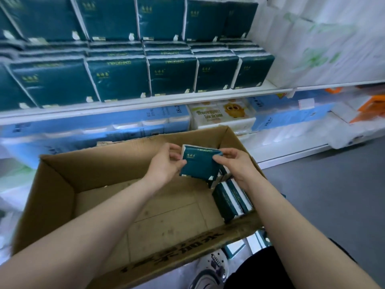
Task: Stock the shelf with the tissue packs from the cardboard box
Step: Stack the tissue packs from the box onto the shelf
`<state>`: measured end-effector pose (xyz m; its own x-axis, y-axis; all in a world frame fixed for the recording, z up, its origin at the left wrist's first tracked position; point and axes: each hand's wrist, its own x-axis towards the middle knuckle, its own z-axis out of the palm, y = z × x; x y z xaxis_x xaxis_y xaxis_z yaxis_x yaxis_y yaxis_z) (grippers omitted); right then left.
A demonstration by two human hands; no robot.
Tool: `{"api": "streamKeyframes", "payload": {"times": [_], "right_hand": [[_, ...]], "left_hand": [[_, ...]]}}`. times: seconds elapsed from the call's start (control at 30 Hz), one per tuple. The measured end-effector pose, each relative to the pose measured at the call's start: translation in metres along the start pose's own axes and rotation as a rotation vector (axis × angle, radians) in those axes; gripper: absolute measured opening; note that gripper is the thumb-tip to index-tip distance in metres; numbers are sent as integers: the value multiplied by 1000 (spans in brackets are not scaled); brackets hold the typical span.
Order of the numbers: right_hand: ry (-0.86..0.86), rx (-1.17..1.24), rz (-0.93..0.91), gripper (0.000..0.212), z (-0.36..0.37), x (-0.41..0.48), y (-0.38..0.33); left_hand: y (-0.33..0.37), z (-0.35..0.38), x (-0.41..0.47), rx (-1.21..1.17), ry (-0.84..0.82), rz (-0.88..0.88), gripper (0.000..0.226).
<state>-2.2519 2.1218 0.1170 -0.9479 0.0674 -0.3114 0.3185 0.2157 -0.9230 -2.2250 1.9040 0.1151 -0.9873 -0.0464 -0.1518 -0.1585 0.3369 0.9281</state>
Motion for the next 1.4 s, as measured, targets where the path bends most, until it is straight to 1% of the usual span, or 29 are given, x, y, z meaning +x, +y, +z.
{"api": "streamKeyframes", "payload": {"times": [0.1,0.23,0.4,0.53,0.6,0.7,0.8,0.93,1.07,1.23,1.4], "right_hand": [[28,1,-104,38,-10,-3,-17],[76,4,-259,37,-29,-7,-63],[172,37,-458,30,-57,2,-137],[230,4,-594,26,-81,15,-193],[272,-8,-645,25,-91,26,-216],[318,-33,-693,23,-100,51,-243],[345,-62,-703,26,-102,79,-261],[361,-105,-706,32,-101,116,-270],[366,-139,-692,33,-100,153,-275],[349,-200,-705,33,-91,188,-278],[312,-253,-723,49,-82,207,-273]], "left_hand": [[25,-2,-1,26,29,96,30],[70,-6,7,47,50,232,25],[142,-10,23,36,86,439,32],[193,-9,51,-38,47,501,35],[213,-7,69,-15,54,526,36],[237,-4,95,-23,66,546,42],[250,1,119,-1,52,545,52],[259,9,147,40,19,530,61],[262,18,172,84,3,497,67],[258,24,195,160,22,466,65],[254,24,200,181,28,466,51]]}}
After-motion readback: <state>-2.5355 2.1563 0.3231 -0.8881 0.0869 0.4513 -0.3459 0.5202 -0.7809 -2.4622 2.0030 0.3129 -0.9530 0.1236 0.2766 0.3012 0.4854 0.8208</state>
